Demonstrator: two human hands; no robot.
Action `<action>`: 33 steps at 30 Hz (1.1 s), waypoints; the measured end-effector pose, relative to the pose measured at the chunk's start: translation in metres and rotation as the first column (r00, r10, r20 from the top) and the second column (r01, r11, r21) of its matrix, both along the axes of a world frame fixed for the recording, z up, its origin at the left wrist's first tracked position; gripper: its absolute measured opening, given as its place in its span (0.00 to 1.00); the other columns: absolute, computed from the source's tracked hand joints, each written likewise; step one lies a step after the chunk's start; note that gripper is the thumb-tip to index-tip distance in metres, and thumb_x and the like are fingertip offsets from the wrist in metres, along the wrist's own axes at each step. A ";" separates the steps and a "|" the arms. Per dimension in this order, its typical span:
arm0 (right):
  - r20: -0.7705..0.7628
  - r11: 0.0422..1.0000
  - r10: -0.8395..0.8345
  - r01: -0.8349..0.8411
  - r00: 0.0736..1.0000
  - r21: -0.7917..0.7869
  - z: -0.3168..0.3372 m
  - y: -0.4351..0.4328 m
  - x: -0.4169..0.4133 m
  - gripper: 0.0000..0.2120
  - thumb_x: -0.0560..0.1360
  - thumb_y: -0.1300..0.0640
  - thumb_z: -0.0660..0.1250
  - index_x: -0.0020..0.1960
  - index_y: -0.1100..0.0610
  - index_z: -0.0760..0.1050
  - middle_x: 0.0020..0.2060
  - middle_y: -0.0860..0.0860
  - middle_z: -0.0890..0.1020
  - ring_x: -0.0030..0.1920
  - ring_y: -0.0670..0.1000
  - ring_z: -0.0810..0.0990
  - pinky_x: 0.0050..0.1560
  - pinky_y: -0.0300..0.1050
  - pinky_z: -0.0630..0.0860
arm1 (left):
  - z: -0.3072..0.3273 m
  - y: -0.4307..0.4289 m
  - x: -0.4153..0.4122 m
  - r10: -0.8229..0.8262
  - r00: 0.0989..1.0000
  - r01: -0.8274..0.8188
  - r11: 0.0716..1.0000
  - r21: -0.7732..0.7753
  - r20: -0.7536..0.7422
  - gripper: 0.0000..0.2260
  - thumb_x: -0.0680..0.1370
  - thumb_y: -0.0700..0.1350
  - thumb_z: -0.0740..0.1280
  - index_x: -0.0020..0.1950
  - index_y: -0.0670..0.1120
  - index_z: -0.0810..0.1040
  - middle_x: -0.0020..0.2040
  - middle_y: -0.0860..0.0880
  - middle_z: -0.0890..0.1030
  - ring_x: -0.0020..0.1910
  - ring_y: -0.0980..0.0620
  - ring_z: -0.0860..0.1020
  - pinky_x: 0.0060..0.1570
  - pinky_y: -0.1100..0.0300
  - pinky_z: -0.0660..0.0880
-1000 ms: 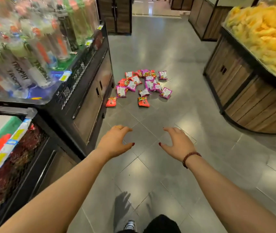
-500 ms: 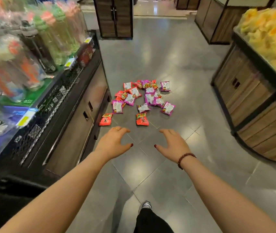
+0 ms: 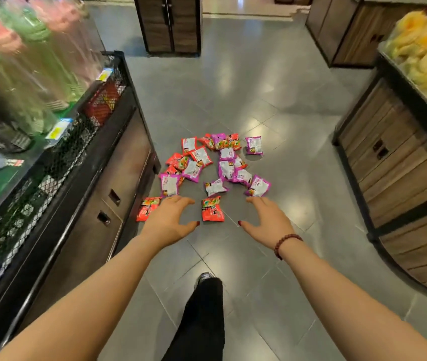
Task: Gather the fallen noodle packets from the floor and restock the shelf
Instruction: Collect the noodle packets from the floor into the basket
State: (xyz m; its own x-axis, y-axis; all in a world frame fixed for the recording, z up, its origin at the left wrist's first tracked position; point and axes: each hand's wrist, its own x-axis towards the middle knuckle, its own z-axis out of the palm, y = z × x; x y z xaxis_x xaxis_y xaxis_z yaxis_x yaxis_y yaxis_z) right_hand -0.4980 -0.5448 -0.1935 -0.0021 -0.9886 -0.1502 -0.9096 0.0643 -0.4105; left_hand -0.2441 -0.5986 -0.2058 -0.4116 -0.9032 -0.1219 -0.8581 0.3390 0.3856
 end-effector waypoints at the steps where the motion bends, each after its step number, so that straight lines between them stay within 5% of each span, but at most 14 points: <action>1: -0.004 1.000 0.009 -0.009 1.000 0.000 -0.002 -0.024 -0.003 0.29 0.75 0.46 0.67 0.72 0.53 0.64 0.69 0.52 0.69 0.69 0.53 0.67 0.66 0.47 0.68 | -0.004 -0.024 -0.001 0.014 1.000 -0.014 1.000 0.004 -0.003 0.25 0.75 0.57 0.70 0.70 0.51 0.71 0.67 0.49 0.74 0.67 0.49 0.70 0.66 0.54 0.69; 6: 0.031 0.999 0.017 -0.018 0.999 0.036 -0.011 -0.134 -0.017 0.28 0.74 0.47 0.69 0.70 0.53 0.66 0.67 0.52 0.71 0.67 0.53 0.69 0.64 0.46 0.69 | -0.019 -0.131 -0.007 0.080 0.996 -0.077 0.993 0.094 -0.029 0.25 0.72 0.61 0.69 0.67 0.56 0.72 0.64 0.51 0.75 0.65 0.50 0.72 0.63 0.50 0.73; 19: 0.100 0.973 0.138 -0.153 0.985 0.173 -0.061 -0.365 -0.087 0.27 0.74 0.49 0.69 0.70 0.54 0.66 0.63 0.53 0.73 0.64 0.54 0.71 0.59 0.42 0.67 | -0.050 -0.315 -0.067 0.263 0.965 -0.255 0.950 0.182 -0.020 0.25 0.74 0.53 0.72 0.69 0.48 0.73 0.63 0.47 0.76 0.63 0.48 0.73 0.60 0.57 0.71; 24: 0.166 0.934 0.186 -0.227 0.968 0.275 -0.105 -0.458 -0.112 0.26 0.72 0.52 0.71 0.68 0.57 0.69 0.63 0.56 0.74 0.65 0.57 0.70 0.63 0.47 0.69 | -0.088 -0.361 -0.090 0.453 0.890 -0.433 0.875 0.217 -0.051 0.32 0.68 0.65 0.61 0.65 0.48 0.76 0.60 0.48 0.79 0.61 0.47 0.76 0.61 0.52 0.72; 33: 0.188 0.879 0.146 -0.214 0.971 0.426 -0.228 -0.569 -0.122 0.24 0.72 0.54 0.70 0.67 0.55 0.70 0.62 0.56 0.74 0.64 0.57 0.71 0.63 0.47 0.69 | -0.206 -0.425 -0.112 0.742 0.661 -0.677 0.654 0.337 -0.113 0.29 0.67 0.60 0.70 0.64 0.46 0.77 0.62 0.46 0.78 0.63 0.45 0.75 0.63 0.49 0.72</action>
